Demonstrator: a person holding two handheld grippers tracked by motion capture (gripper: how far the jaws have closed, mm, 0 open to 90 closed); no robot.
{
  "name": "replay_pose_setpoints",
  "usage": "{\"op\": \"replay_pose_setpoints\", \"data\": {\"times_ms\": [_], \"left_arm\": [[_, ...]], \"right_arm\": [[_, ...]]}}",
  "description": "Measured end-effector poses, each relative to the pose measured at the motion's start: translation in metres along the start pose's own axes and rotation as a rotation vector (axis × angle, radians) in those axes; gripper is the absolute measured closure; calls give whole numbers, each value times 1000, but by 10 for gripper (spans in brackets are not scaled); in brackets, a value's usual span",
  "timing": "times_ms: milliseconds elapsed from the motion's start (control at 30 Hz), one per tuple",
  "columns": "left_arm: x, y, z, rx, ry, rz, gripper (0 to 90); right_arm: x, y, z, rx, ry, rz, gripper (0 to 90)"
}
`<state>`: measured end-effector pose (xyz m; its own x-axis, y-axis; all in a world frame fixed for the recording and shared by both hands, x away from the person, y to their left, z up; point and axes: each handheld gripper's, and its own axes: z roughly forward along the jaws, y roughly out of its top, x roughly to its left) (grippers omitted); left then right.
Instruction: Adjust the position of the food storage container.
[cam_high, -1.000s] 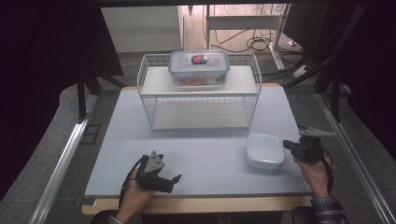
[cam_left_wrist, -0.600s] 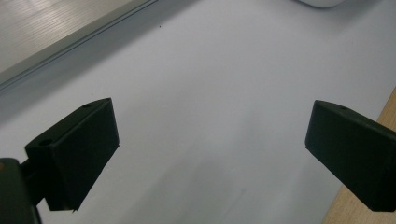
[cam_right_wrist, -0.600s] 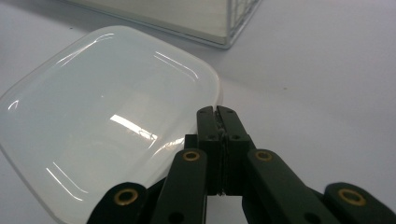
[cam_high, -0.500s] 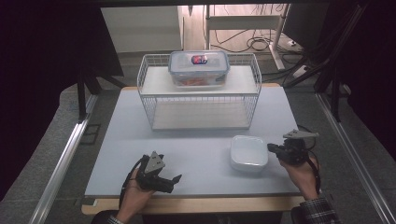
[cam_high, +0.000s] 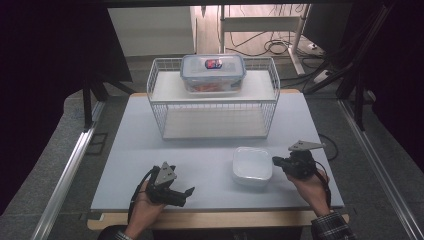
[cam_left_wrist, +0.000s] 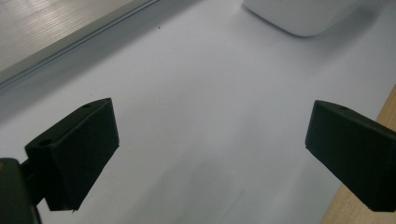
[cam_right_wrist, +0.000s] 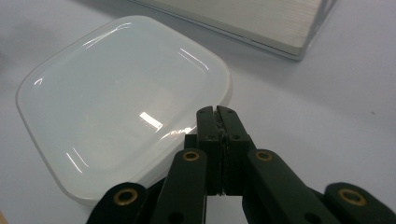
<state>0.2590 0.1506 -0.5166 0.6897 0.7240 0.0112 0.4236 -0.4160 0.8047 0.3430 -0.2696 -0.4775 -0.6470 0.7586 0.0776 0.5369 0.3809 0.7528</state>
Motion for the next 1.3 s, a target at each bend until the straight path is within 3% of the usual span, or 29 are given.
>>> {"op": "replay_pose_setpoints", "data": {"times_ms": [600, 933, 1067, 1133, 1167, 1200, 1267, 1300], "left_arm": [[1, 0, 0, -7, -4, -15, 22], [3, 0, -1, -6, -16, -23, 27], [3, 0, -2, 7, -30, -46, 33], [4, 1, -3, 11, -43, -64, 38], [5, 1, -4, 14, -56, -74, 46], [5, 1, -4, 14, -56, -74, 46], [5, 1, -5, 11, -48, -71, 45], [5, 1, -5, 10, -45, -67, 45]], "right_arm": [[44, 22, 38, -5, 80, -89, 880], [65, 31, 56, -7, 141, -97, 870], [68, 33, 56, -9, 135, -108, 849], [67, 32, 52, -17, 128, -96, 805], [66, 31, 47, -29, 124, -90, 733], [66, 31, 47, -29, 124, -90, 733], [65, 28, 40, -48, 138, -80, 614], [65, 28, 40, -48, 138, -80, 614]]}}
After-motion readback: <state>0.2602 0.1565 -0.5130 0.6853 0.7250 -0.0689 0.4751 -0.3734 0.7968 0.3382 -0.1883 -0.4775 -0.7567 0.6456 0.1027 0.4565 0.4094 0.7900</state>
